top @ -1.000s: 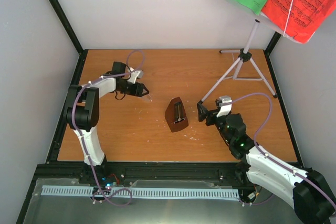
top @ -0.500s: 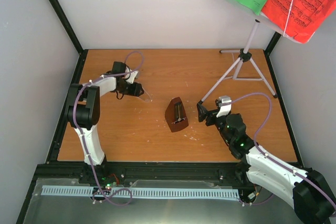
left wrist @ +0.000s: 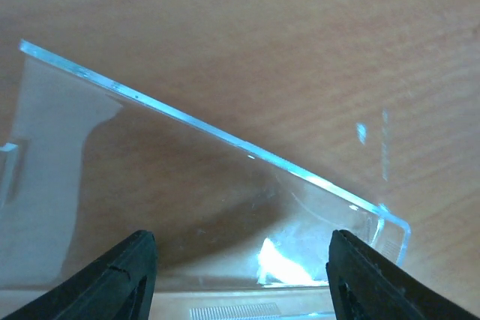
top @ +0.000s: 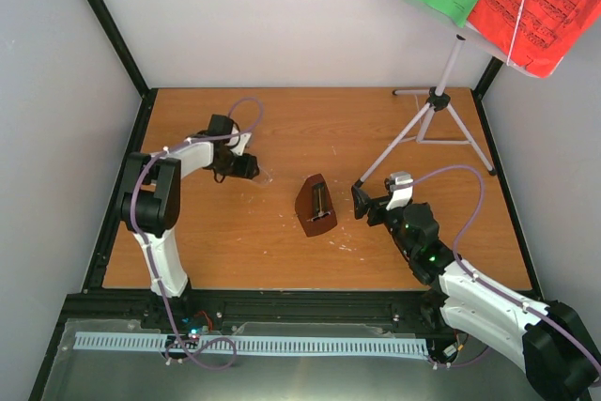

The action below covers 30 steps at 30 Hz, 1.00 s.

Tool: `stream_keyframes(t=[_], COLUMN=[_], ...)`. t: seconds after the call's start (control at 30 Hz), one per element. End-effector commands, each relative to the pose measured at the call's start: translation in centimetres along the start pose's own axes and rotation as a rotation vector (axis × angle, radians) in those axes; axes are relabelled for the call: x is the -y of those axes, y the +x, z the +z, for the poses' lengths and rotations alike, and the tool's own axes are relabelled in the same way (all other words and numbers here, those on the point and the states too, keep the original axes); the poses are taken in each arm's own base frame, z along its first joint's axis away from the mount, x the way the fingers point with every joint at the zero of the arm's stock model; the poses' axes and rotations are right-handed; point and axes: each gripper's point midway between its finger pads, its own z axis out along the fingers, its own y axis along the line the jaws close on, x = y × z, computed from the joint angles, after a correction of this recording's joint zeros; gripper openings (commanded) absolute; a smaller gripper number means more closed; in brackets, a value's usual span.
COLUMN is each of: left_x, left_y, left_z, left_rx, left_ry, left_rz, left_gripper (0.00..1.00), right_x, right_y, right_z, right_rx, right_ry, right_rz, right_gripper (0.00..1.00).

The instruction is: Pack up the instrument practice props

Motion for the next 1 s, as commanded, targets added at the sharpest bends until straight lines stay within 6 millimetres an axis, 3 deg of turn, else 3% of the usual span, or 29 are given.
stream_keyframes(t=[0.0,0.23,0.4,0.57,0.87,0.97], left_x=[2.2,4.7,6.7,7.7,11.9,11.9], left_y=[4.3,6.9,7.6,6.3,3.2,2.3], left_z=[-0.4,-1.5,-1.6,-1.8,-1.4,-0.6], left_rx=[-0.118,-0.138,-0.138,-0.076,-0.026,-0.032], left_ry=[0.025,0.073,0.097,0.134,0.381,0.386], left_rz=[-0.050,-0.075,0.043,0.099,0.117,0.111], left_gripper=[0.64,0.65,0.68,0.68,0.67,0.67], right_x=[0.0,0.1,0.1,0.0,0.1,0.1], right_y=[-0.8,-0.8,-0.7,-0.6,-0.4,-0.4], right_z=[-0.1,-0.1,0.0,0.0,0.2,0.2], right_rx=[0.028,0.031,0.026,0.025,0.015,0.016], right_ry=[0.001,0.006,0.002,-0.003,0.001,0.004], right_rz=[-0.006,-0.001,-0.003,-0.002,-0.006,-0.008], right_gripper=[1.00,1.00,1.00,1.00,1.00,1.00])
